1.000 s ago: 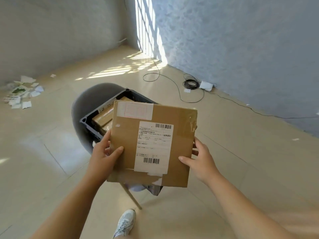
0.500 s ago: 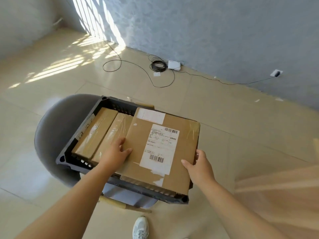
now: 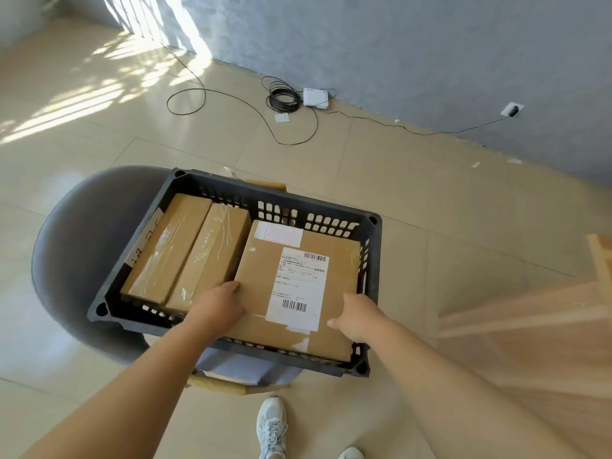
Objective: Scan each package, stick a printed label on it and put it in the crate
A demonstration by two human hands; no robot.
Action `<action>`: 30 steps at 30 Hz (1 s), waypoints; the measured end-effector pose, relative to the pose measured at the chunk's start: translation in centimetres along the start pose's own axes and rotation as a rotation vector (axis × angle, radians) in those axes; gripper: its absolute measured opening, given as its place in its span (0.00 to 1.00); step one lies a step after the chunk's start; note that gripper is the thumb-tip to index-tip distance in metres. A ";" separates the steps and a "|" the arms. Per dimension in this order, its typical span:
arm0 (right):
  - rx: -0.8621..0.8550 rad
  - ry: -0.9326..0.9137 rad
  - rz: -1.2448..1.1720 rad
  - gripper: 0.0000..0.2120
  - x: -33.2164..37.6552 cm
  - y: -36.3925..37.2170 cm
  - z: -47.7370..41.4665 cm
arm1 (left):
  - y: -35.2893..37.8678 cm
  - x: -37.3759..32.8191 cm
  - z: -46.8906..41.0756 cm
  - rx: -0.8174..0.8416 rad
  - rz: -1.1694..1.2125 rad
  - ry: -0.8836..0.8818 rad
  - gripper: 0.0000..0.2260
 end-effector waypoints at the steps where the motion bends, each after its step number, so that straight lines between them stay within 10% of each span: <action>1: -0.002 -0.017 0.035 0.24 -0.1 -0.1 0.2 | 0.0 -0.1 0.3 0.010 -0.010 0.003 0.23; 13: -0.156 -0.109 0.177 0.26 -7.8 -6.8 8.2 | -0.5 -6.2 5.6 -0.072 -0.257 0.135 0.19; 30: -0.333 0.105 -0.095 0.17 -41.9 -1.4 28.7 | 20.2 -30.3 23.7 0.028 -0.384 0.556 0.18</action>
Point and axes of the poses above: each hand's wrist, its own z-axis away from the middle knuckle, its own y-axis out of the palm, x = y × z, the point moved 4 cm from there along -z, towards the middle knuckle, and after that the axes turned 4 degrees about x, right-handed, at the moved point
